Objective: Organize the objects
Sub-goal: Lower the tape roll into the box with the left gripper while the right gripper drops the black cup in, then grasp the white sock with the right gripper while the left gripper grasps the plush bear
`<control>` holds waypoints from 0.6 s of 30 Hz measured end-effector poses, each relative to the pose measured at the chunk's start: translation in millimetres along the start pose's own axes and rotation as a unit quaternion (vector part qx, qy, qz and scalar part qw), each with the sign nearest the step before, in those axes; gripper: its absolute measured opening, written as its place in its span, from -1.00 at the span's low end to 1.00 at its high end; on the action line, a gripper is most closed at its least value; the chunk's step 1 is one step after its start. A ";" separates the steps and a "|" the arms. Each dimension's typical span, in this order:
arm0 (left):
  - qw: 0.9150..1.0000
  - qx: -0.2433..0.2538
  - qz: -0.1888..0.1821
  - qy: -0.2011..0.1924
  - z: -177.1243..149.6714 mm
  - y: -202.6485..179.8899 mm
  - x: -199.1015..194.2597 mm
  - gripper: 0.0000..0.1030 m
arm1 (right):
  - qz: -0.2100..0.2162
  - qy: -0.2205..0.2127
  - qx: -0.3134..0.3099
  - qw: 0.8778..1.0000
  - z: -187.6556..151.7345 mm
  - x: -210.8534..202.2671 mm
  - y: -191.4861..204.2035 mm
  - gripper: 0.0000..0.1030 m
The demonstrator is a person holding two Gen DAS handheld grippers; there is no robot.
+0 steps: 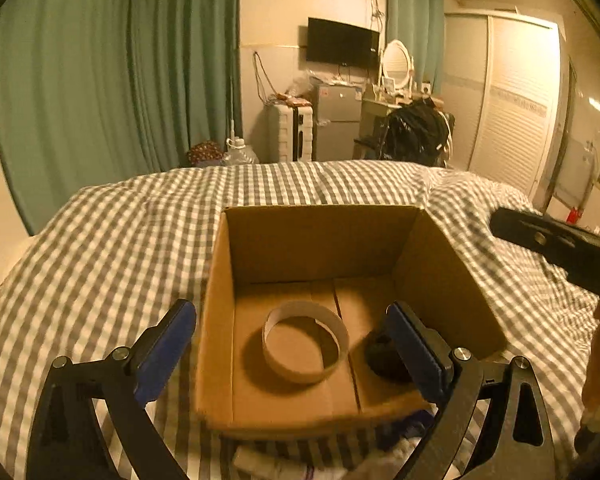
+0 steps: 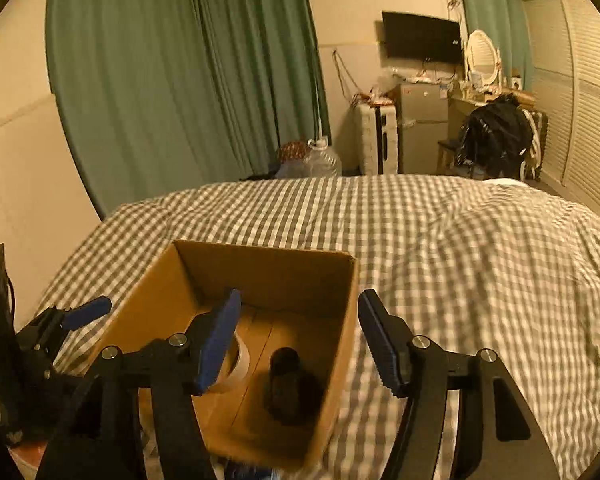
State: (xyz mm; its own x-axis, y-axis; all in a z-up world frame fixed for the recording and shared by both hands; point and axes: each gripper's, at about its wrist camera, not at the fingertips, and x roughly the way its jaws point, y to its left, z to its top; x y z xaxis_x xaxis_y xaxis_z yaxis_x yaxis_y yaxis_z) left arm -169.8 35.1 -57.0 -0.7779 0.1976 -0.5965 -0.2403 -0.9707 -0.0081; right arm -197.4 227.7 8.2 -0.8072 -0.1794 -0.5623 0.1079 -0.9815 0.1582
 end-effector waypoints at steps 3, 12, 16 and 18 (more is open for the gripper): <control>1.000 -0.009 0.008 -0.007 -12.6 4.5 -24.9 0.92 | 0.001 -0.011 0.008 1.000 -12.7 -29.5 -1.3 0.26; 0.998 -0.049 0.017 0.042 -58.3 20.1 -53.7 0.92 | 0.035 0.014 -0.003 0.999 -59.0 -73.2 25.5 0.33; 0.996 -0.047 0.010 0.078 -94.3 19.6 -54.8 0.92 | 0.049 0.065 -0.018 0.997 -93.2 -65.4 42.0 0.33; 0.995 -0.041 0.008 0.093 -107.6 17.6 -53.1 0.92 | 0.049 0.091 -0.024 0.994 -110.9 -58.1 47.3 0.33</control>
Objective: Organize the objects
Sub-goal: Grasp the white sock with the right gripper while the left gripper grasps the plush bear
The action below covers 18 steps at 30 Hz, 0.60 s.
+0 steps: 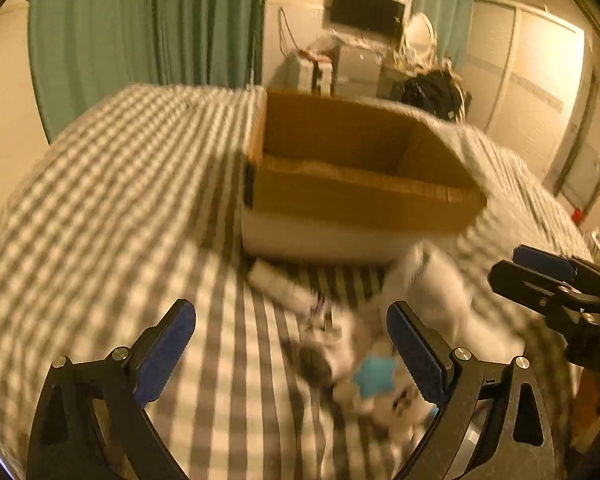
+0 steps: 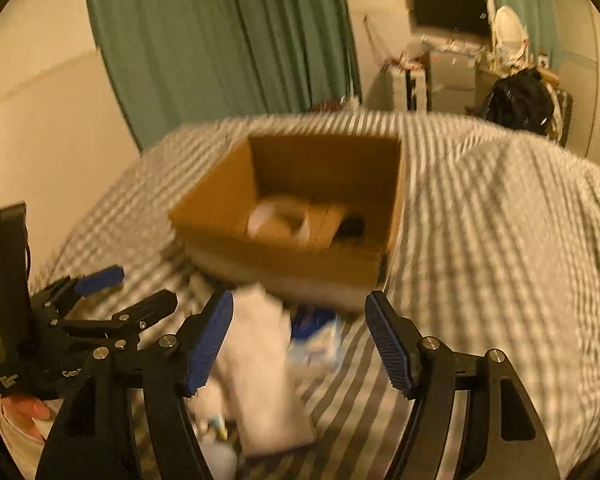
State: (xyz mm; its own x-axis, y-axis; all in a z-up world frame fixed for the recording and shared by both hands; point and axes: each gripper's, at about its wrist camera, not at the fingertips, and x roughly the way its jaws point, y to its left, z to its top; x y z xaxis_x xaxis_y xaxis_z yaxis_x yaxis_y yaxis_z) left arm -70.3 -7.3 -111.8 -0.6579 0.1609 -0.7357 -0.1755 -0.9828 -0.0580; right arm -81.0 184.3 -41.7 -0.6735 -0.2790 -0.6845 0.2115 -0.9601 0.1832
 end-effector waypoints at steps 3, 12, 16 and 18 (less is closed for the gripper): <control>1.000 0.008 -0.001 0.006 -14.7 -2.3 -1.1 0.92 | 0.003 0.028 0.002 1.000 -18.1 10.0 -0.7 0.33; 0.999 0.029 0.009 0.012 -31.6 -9.4 -8.1 0.92 | 0.017 0.073 -0.005 0.997 -33.0 26.2 2.5 0.33; 0.999 0.038 0.017 0.024 -31.3 -14.7 -2.7 0.95 | 0.030 0.085 -0.018 0.996 -36.1 28.1 8.2 -0.03; 0.999 0.041 0.015 0.026 -31.3 -16.1 -1.6 0.96 | 0.041 0.090 -0.018 0.995 -37.2 29.3 8.2 -0.25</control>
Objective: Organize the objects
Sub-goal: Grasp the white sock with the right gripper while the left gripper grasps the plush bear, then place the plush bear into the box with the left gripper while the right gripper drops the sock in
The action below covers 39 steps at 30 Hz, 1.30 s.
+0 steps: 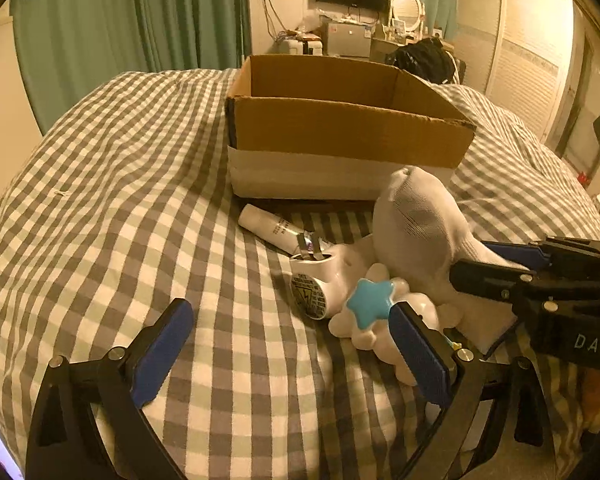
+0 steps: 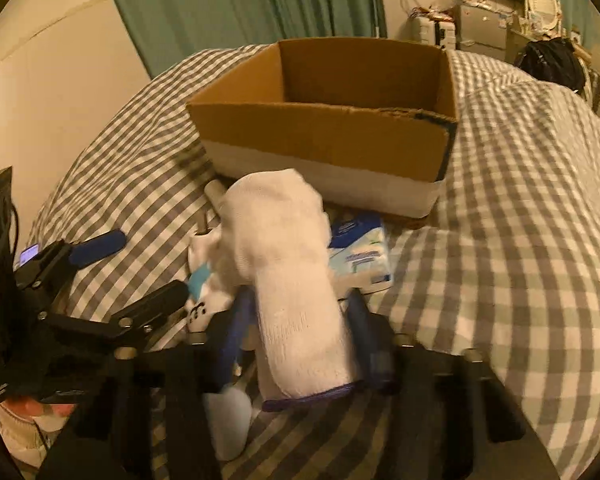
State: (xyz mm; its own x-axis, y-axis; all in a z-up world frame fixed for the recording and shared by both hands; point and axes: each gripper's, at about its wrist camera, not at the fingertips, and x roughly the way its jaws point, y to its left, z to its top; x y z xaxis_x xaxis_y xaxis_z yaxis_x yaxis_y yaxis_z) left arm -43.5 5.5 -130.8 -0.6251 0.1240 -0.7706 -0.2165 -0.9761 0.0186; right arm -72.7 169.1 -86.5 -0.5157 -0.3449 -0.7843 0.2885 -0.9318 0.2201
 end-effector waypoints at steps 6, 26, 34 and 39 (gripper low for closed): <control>1.000 0.000 -0.025 0.005 1.3 -5.8 -2.0 0.96 | 0.004 -0.031 -0.002 1.000 0.0 -16.1 -0.4 -0.48; 0.998 0.020 -0.055 0.034 4.2 -36.9 16.4 0.68 | -0.054 -0.105 0.014 0.993 -7.7 -67.2 -20.1 -0.50; 0.998 0.005 -0.060 0.002 13.7 -25.3 -24.3 0.68 | -0.068 -0.124 0.009 0.990 -5.8 -81.4 -14.7 -0.50; 0.998 0.012 -0.052 -0.033 36.9 -25.0 -43.7 0.68 | -0.078 -0.142 -0.005 0.987 3.7 -97.5 -7.0 -0.50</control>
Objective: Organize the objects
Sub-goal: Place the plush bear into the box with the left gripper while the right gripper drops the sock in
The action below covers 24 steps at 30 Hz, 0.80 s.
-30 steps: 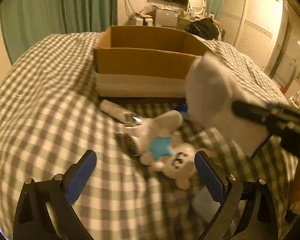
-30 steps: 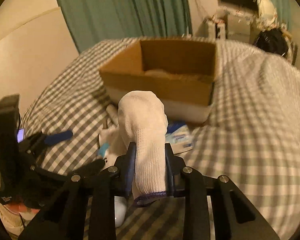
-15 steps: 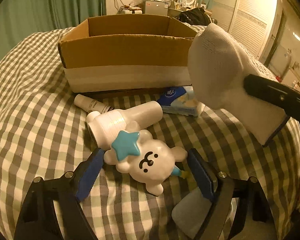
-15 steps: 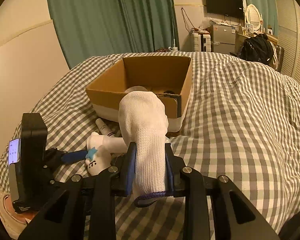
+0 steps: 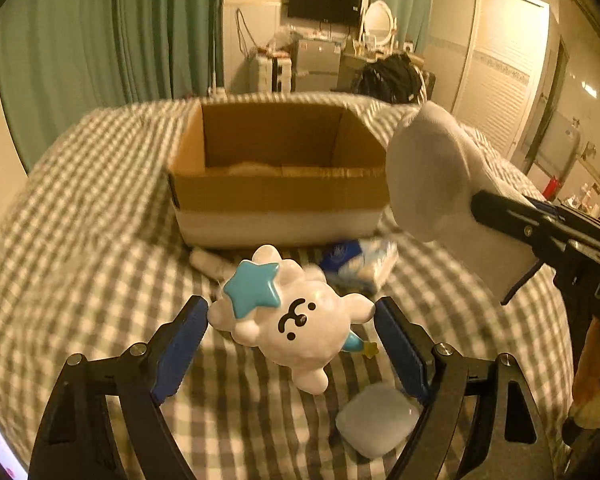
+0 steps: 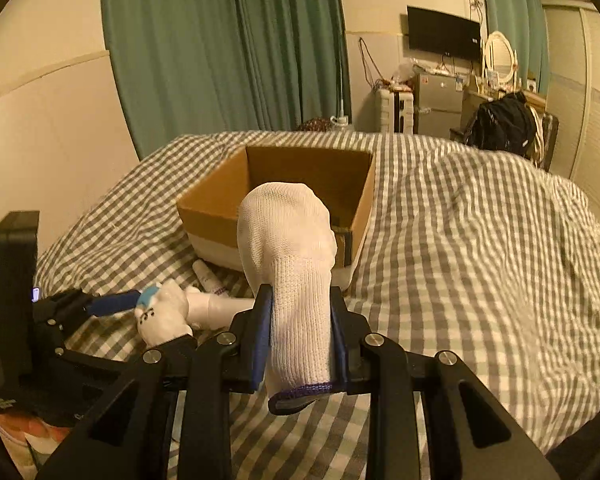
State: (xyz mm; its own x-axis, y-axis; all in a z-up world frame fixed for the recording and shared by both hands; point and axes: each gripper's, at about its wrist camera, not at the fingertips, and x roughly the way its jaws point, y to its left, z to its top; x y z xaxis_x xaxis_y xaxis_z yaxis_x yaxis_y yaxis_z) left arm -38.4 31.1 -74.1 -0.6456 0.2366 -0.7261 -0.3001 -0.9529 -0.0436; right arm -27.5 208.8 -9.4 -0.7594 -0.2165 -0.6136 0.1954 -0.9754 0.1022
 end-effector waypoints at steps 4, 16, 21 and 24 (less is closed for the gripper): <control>1.000 0.005 0.009 -0.028 28.5 5.5 -11.0 0.68 | -0.006 -0.021 -0.014 1.000 18.1 -8.5 4.8 -0.50; 0.995 0.012 0.037 -0.091 118.1 23.8 -15.5 0.68 | -0.028 -0.075 -0.058 0.995 93.4 -11.6 19.5 -0.50; 0.995 0.014 0.041 -0.095 147.8 29.4 -1.5 0.68 | -0.028 -0.086 -0.062 0.994 126.9 3.0 18.2 -0.50; 0.994 0.015 0.044 -0.094 166.7 34.4 13.1 0.68 | -0.020 -0.094 -0.059 0.994 146.6 11.8 14.9 -0.50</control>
State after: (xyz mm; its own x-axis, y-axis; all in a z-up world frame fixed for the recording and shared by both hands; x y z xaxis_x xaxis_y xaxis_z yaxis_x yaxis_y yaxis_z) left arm -174.2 33.0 29.3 -0.7896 0.1872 -0.5844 -0.2562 -0.9659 0.0368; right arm -124.5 185.5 99.7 -0.8684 -0.1916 -0.4573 0.2248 -0.9742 -0.0188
